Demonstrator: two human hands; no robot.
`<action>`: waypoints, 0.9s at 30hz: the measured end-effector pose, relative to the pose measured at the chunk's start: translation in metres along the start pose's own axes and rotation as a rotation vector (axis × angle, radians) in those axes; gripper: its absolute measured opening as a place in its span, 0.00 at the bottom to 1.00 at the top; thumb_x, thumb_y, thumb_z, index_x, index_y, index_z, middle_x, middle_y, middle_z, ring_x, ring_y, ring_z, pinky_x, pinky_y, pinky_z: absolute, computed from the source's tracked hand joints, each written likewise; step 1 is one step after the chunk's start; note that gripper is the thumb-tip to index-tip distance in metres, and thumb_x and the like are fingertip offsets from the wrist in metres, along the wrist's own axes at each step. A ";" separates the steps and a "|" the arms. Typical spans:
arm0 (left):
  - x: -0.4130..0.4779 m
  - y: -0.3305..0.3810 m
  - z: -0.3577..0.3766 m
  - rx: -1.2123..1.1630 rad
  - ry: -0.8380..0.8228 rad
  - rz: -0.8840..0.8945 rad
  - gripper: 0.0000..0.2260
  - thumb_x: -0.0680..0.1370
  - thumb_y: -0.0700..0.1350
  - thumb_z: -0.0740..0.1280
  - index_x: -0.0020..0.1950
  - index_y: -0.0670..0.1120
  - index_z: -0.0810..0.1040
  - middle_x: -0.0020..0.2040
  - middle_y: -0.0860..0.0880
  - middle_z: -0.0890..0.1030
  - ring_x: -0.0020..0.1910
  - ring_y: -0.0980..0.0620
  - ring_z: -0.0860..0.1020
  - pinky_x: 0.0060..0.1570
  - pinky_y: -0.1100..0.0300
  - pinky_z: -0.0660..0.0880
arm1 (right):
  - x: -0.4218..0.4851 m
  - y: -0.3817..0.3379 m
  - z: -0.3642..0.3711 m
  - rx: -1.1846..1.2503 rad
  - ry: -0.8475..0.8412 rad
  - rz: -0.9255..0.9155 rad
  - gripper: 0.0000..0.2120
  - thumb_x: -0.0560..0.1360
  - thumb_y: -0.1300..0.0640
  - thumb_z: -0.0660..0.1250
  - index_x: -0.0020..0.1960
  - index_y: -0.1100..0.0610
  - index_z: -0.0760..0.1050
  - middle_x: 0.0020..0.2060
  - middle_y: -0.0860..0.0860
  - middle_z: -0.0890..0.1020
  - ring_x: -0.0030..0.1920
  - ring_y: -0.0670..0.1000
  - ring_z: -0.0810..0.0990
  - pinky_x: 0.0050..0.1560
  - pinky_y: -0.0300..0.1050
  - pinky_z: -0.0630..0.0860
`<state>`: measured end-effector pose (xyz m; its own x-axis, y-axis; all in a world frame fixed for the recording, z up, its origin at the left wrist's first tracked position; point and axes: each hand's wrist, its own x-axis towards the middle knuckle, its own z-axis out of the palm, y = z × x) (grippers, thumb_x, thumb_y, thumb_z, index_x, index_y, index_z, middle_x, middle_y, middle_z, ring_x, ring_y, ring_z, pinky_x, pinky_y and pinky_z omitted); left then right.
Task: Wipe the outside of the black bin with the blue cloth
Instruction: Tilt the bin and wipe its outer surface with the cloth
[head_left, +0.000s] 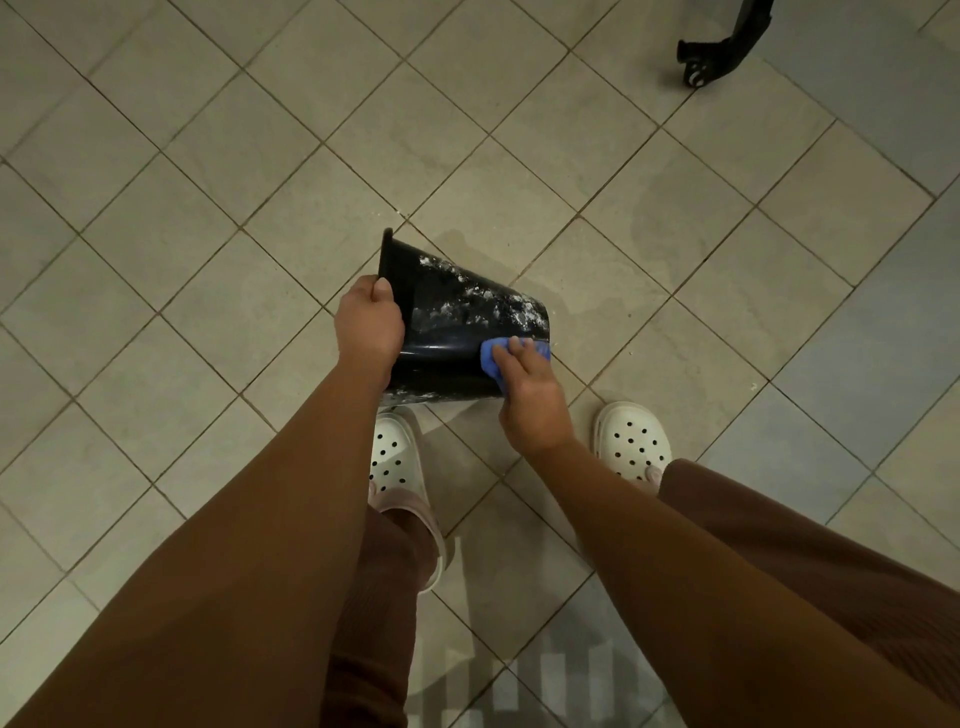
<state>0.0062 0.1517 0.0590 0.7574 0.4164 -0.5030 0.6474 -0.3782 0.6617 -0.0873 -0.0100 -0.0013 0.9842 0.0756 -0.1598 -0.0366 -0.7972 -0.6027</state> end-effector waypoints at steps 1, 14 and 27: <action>0.000 0.000 0.000 0.003 0.004 0.009 0.14 0.84 0.47 0.53 0.59 0.44 0.76 0.51 0.42 0.78 0.50 0.45 0.77 0.52 0.50 0.75 | 0.001 -0.001 0.000 0.005 -0.024 -0.026 0.28 0.65 0.74 0.69 0.65 0.65 0.71 0.64 0.65 0.72 0.66 0.65 0.69 0.65 0.61 0.68; -0.001 -0.006 -0.005 -0.027 0.054 0.034 0.14 0.85 0.46 0.53 0.62 0.44 0.76 0.52 0.44 0.77 0.52 0.48 0.76 0.51 0.55 0.73 | 0.008 0.002 -0.007 -0.007 -0.064 0.055 0.27 0.69 0.72 0.65 0.68 0.63 0.68 0.66 0.62 0.70 0.68 0.61 0.67 0.68 0.57 0.66; 0.001 -0.011 -0.010 -0.056 0.081 0.015 0.14 0.85 0.46 0.53 0.62 0.44 0.76 0.50 0.47 0.76 0.47 0.52 0.75 0.45 0.60 0.69 | 0.010 -0.009 -0.010 -0.004 -0.090 0.129 0.26 0.71 0.70 0.64 0.69 0.61 0.67 0.65 0.59 0.71 0.66 0.57 0.68 0.67 0.49 0.66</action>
<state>-0.0008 0.1647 0.0564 0.7560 0.4778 -0.4474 0.6284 -0.3387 0.7002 -0.0753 -0.0080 0.0105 0.9519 0.0254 -0.3055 -0.1612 -0.8061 -0.5694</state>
